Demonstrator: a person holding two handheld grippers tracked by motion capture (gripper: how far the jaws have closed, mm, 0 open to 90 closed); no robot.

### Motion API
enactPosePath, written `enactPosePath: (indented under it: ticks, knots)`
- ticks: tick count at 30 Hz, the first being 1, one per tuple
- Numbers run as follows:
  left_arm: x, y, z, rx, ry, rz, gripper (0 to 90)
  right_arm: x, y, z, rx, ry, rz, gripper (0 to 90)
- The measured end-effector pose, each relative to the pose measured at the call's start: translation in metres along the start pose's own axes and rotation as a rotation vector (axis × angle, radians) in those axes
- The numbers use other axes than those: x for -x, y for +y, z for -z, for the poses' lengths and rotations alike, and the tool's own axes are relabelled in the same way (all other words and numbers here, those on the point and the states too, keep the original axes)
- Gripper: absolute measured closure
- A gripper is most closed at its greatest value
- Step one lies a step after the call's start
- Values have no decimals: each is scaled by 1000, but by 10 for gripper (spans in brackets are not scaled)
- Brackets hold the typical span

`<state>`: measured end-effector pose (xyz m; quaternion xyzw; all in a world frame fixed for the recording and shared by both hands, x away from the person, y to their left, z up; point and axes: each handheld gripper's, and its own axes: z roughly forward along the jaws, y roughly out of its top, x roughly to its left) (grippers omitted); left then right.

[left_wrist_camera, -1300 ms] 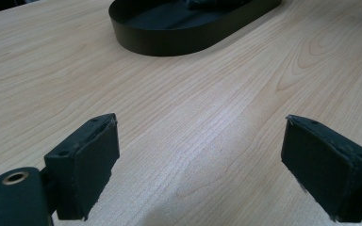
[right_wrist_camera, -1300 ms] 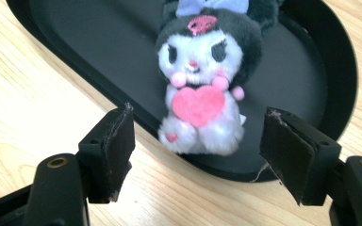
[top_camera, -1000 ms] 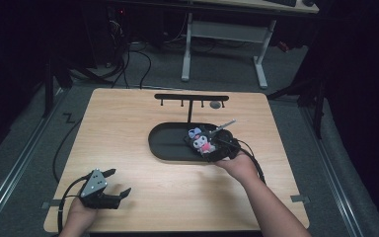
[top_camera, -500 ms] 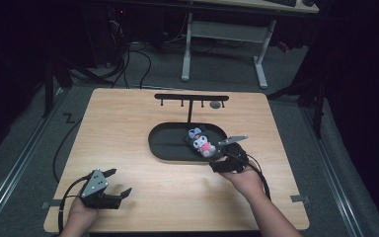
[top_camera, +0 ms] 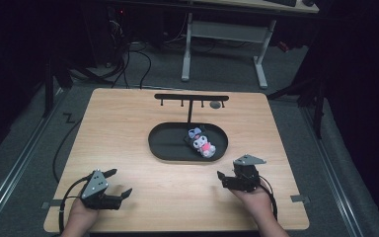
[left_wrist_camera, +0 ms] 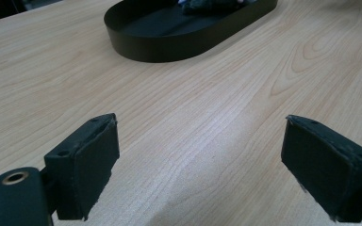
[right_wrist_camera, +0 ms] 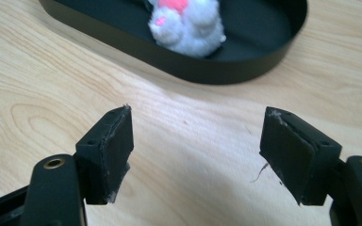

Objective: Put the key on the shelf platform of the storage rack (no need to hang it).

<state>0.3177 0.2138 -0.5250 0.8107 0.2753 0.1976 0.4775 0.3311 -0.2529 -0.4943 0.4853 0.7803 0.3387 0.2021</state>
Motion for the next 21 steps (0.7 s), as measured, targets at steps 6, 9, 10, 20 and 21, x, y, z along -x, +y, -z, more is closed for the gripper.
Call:
enactPosePath:
  ticks: [6,9,10,20,21]
  knots:
    - [0,1,1,23,12,7,123,0,-22,6,68,3,-18,189]
    - [2,2,3,43,9,3,123,-5,-33,14,114,-21,3,161]
    - [3,2,3,51,7,5,123,-7,-38,17,139,-27,-1,158]
    - [8,4,-1,37,0,-19,134,-6,-49,16,166,4,-12,159]
    - [8,3,-1,38,0,-19,134,-6,-49,16,167,3,-14,160]
